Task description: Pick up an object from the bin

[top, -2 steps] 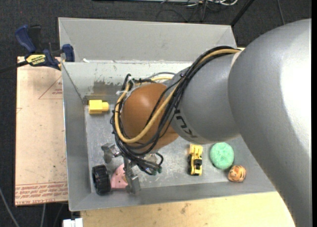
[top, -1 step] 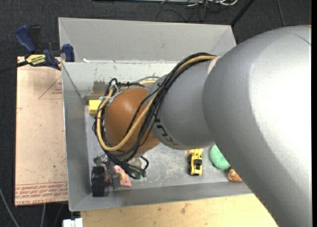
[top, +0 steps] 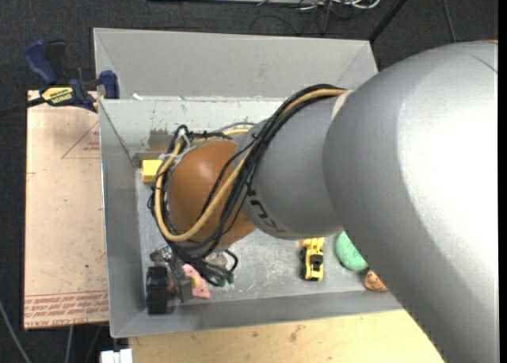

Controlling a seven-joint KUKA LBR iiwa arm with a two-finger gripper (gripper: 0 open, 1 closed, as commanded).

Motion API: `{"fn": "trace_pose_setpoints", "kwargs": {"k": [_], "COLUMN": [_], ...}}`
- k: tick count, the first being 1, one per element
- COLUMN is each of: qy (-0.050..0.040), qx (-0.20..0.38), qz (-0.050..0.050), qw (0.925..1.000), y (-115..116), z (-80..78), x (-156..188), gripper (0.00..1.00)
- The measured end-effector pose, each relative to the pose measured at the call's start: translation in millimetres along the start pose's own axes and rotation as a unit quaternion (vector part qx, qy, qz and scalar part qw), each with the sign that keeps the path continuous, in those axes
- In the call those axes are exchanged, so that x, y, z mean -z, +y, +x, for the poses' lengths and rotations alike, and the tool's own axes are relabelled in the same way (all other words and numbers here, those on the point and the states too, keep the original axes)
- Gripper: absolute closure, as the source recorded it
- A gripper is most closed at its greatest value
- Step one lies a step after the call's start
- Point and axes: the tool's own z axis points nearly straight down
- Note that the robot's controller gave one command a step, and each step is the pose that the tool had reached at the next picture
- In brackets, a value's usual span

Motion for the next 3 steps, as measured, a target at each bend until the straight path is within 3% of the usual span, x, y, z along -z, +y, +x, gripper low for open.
{"fn": "trace_pose_setpoints", "kwargs": {"k": [1, 2, 3], "qy": [0.0006, 0.0075, 0.0043], "qx": [0.000, 0.008, -0.003], "qz": [0.000, 0.000, 0.001], "qw": [1.0000, 0.9999, 1.0000], "y": [0, 2, -34], "z": [0.2, -10.2, 18.7], "x": [1, 63, 30], "gripper": [1.00, 1.00, 0.00]}}
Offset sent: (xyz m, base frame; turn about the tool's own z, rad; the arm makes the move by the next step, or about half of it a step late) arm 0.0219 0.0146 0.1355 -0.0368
